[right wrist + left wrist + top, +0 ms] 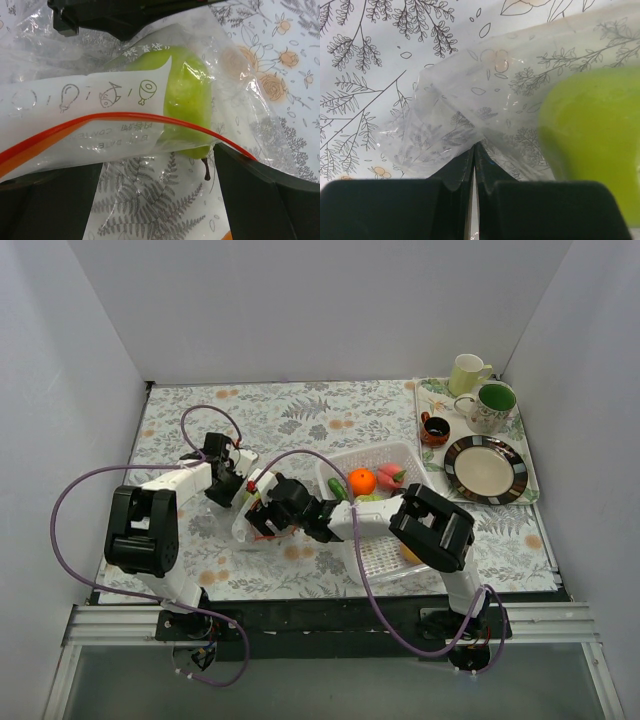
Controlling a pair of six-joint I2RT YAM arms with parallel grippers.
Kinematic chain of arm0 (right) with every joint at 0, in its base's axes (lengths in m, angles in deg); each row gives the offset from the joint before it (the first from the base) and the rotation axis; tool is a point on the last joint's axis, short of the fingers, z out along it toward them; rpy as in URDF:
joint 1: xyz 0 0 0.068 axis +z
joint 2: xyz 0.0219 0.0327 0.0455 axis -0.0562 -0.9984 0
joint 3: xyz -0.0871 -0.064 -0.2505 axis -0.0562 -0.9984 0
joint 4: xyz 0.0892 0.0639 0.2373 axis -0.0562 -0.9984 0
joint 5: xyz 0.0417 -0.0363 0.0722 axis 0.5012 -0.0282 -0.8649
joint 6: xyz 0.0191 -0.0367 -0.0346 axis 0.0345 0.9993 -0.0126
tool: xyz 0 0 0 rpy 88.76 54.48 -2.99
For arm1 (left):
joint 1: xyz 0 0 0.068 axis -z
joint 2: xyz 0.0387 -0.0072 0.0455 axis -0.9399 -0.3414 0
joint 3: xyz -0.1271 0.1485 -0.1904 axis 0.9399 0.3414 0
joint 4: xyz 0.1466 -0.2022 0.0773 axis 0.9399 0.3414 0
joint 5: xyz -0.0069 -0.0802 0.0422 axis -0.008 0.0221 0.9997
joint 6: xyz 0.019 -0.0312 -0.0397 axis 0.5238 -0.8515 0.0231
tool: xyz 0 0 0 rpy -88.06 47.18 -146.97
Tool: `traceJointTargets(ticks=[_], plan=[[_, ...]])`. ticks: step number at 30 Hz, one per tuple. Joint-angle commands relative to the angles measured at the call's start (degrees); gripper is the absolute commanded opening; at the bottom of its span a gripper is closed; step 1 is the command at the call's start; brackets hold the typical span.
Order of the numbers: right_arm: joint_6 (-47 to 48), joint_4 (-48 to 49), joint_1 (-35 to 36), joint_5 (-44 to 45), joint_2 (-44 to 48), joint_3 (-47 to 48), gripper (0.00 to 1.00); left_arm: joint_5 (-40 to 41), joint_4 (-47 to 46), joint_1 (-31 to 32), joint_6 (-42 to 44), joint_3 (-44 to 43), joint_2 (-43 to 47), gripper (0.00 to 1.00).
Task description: Open the zip-top bag and remove the fake food
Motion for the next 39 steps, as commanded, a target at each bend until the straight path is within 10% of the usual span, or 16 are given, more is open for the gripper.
traceJointTargets(ticks=[1,14,23,39], plan=[[5.3,12.2,-0.2,0.8,-2.0,1.0,0.98,-1.7,1.5,0.1,1.3,0.3,-3.9,0.0],[2.1,11.3,-1.1,-7.4,-9.5,6.7,0.82,-2.3,3.1,1.2,1.0,-3.1,-8.5,0.0],[-2.1,11.8,-1.2,-7.1,-0.7,0.0,0.16,0.9,0.8,1.3,1.4,-0.7,-7.7,0.0],[-7.0,-5.8,-1.0,7.1,21.8,-11.7,0.17,6.5,-2.5,0.4,0.7,0.5,-8.7,0.0]])
